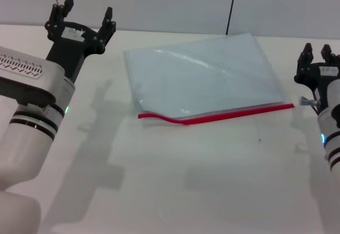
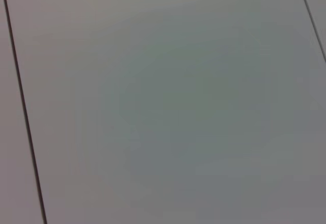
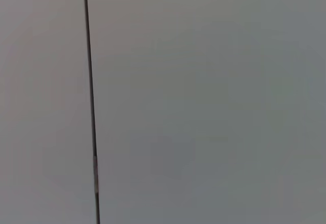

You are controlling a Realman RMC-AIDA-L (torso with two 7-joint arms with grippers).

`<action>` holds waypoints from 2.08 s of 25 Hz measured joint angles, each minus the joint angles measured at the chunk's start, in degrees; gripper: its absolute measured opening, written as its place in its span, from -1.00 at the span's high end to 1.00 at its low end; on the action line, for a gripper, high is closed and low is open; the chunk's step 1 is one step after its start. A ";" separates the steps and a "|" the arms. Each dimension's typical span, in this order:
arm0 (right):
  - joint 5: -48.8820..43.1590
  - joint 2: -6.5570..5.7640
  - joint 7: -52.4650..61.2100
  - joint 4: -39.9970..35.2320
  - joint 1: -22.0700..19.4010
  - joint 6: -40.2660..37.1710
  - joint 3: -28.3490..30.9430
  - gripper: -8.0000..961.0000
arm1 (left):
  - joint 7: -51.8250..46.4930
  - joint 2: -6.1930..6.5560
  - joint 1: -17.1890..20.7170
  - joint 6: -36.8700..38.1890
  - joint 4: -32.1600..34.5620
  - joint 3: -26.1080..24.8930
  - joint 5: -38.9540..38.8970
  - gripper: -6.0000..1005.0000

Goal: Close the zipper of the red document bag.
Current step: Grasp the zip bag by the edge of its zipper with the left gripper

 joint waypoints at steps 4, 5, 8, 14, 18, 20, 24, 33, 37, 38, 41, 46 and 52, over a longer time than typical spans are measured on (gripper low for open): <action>-0.06 0.05 0.01 0.03 -0.18 0.84 -0.27 0.28 | -0.07 -0.04 -1.05 0.42 -0.93 0.10 -0.78 -0.65; -0.03 0.06 0.01 0.07 -0.11 0.85 -0.29 0.28 | -0.10 -0.05 -1.27 0.43 -1.14 0.23 -1.02 -0.65; 0.05 0.07 0.01 0.23 0.06 0.60 -0.14 0.28 | -0.05 -0.06 -1.50 0.45 -1.30 0.45 -1.64 -0.65; 0.05 0.08 0.01 0.29 0.10 0.89 -0.26 0.28 | 0.00 -0.09 -1.57 0.48 -1.31 0.50 -1.81 -0.65; 0.09 0.09 0.01 0.41 0.17 0.89 -0.24 0.29 | 0.00 -0.09 -1.68 0.48 -1.31 0.52 -1.81 -0.65; 0.10 0.09 0.01 0.45 0.17 0.86 -0.24 0.29 | 0.00 -0.09 -1.77 0.48 -1.31 0.52 -1.81 -0.65; 0.13 0.09 0.01 0.69 0.23 0.38 0.01 0.29 | 0.04 -0.05 -1.93 1.52 -0.78 0.60 -1.68 -0.65; 0.19 0.09 0.01 0.90 -0.08 0.30 0.00 0.30 | 14.38 0.87 -0.21 18.59 11.62 -0.35 -0.91 -0.64; 0.22 0.08 0.01 1.29 -0.14 0.21 0.03 0.30 | 22.95 1.50 2.73 30.10 20.76 -3.61 -1.09 -0.64; 0.21 0.08 0.01 1.37 -0.13 0.11 0.05 0.30 | 25.50 1.61 3.70 34.85 23.80 -5.25 -1.09 -0.64; 0.22 0.08 0.01 1.57 -0.11 -0.91 0.19 0.30 | 30.61 1.79 5.76 47.52 30.19 -9.33 -0.74 -0.64; 0.22 0.08 0.06 2.06 0.04 -1.98 0.29 0.31 | 35.68 2.76 6.87 66.26 37.79 -14.53 -0.44 -0.64; 0.22 0.08 0.09 2.21 0.20 -3.52 0.33 0.31 | 36.44 2.35 6.44 89.15 44.13 -22.76 6.05 -0.64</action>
